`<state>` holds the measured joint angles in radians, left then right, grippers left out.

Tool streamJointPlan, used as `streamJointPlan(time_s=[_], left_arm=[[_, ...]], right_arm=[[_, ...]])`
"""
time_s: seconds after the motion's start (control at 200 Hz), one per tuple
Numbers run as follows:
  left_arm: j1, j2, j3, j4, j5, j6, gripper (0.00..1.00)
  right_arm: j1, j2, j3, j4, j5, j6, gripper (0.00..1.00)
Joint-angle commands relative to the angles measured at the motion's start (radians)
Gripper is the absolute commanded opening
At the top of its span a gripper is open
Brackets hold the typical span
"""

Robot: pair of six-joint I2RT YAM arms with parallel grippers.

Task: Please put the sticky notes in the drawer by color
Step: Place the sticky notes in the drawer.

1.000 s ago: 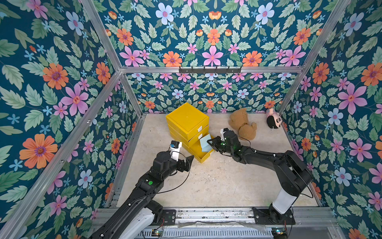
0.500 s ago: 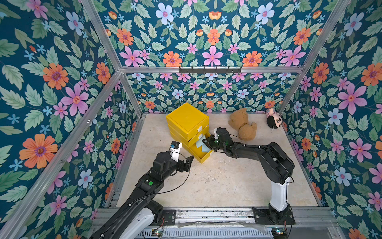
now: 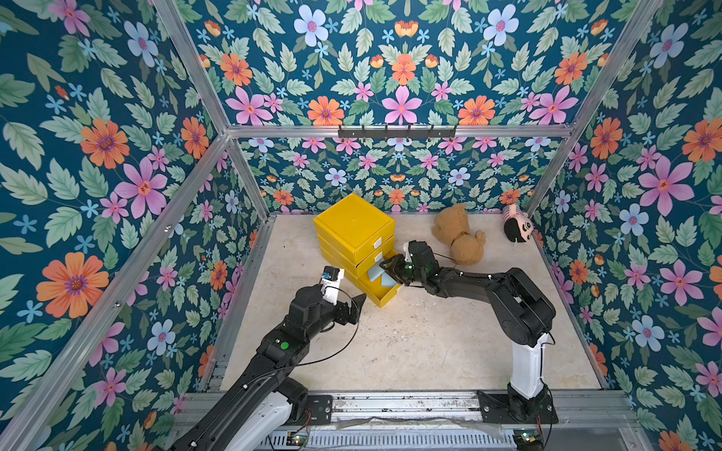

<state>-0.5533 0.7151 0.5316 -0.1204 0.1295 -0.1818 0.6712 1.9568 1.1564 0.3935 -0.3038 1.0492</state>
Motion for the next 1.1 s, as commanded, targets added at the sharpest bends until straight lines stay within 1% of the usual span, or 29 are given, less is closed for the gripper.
streamJointPlan(time_s=[0.0, 0.155, 0.2, 0.22, 0.245, 0.325, 0.405, 0.455, 0.51, 0.59, 0.655, 0.73, 0.825, 0.895, 0.96, 1.015, 1.04, 1.095], left_arm=[[0.000, 0.001, 0.009, 0.013, -0.017, 0.003, 1.00], [0.001, 0.012, 0.037, 0.029, -0.016, -0.019, 0.99], [0.001, 0.023, 0.055, 0.034, -0.009, -0.038, 1.00], [0.001, 0.029, 0.065, 0.034, -0.006, -0.047, 1.00], [0.001, 0.041, 0.080, 0.033, -0.006, -0.065, 1.00], [0.001, 0.088, 0.144, 0.018, -0.015, -0.123, 1.00], [0.002, 0.160, 0.243, -0.039, -0.113, -0.228, 1.00], [0.003, 0.218, 0.320, -0.094, -0.145, -0.247, 1.00], [0.003, 0.278, 0.392, -0.139, -0.197, -0.260, 1.00], [0.004, 0.357, 0.479, -0.164, -0.260, -0.238, 0.97], [0.010, 0.425, 0.552, -0.197, -0.295, -0.215, 0.90], [0.029, 0.509, 0.638, -0.235, -0.298, -0.188, 0.82], [0.057, 0.601, 0.720, -0.262, -0.269, -0.166, 0.71], [0.085, 0.659, 0.772, -0.287, -0.227, -0.155, 0.64], [0.114, 0.707, 0.804, -0.297, -0.188, -0.144, 0.62], [0.134, 0.746, 0.824, -0.303, -0.156, -0.135, 0.59], [0.142, 0.762, 0.834, -0.307, -0.145, -0.130, 0.58], [0.153, 0.792, 0.851, -0.313, -0.124, -0.123, 0.57]], right_arm=[[0.000, -0.065, -0.052, 0.003, 0.051, -0.031, 0.40], [0.000, -0.216, -0.199, 0.000, 0.116, -0.060, 0.47], [0.001, -0.273, -0.248, -0.010, 0.153, -0.077, 0.53], [0.001, -0.288, -0.269, -0.017, 0.168, -0.088, 0.55], [0.001, -0.348, -0.298, -0.020, 0.186, -0.104, 0.56], [0.001, -0.447, -0.398, -0.002, 0.228, -0.206, 0.62], [0.001, -0.523, -0.489, 0.015, 0.259, -0.346, 0.66], [0.000, -0.548, -0.536, 0.031, 0.259, -0.458, 0.67], [0.000, -0.564, -0.570, 0.032, 0.280, -0.545, 0.68], [0.001, -0.567, -0.610, 0.076, 0.283, -0.646, 0.68], [0.001, -0.547, -0.620, 0.111, 0.269, -0.713, 0.67], [0.001, -0.501, -0.617, 0.170, 0.252, -0.769, 0.64], [0.001, -0.431, -0.596, 0.234, 0.224, -0.804, 0.60], [0.002, -0.382, -0.585, 0.294, 0.211, -0.807, 0.57], [0.001, -0.336, -0.571, 0.334, 0.198, -0.807, 0.55], [0.002, -0.309, -0.556, 0.356, 0.186, -0.809, 0.53], [0.003, -0.264, -0.547, 0.366, 0.186, -0.810, 0.53], [0.005, -0.228, -0.529, 0.374, 0.187, -0.817, 0.51]])
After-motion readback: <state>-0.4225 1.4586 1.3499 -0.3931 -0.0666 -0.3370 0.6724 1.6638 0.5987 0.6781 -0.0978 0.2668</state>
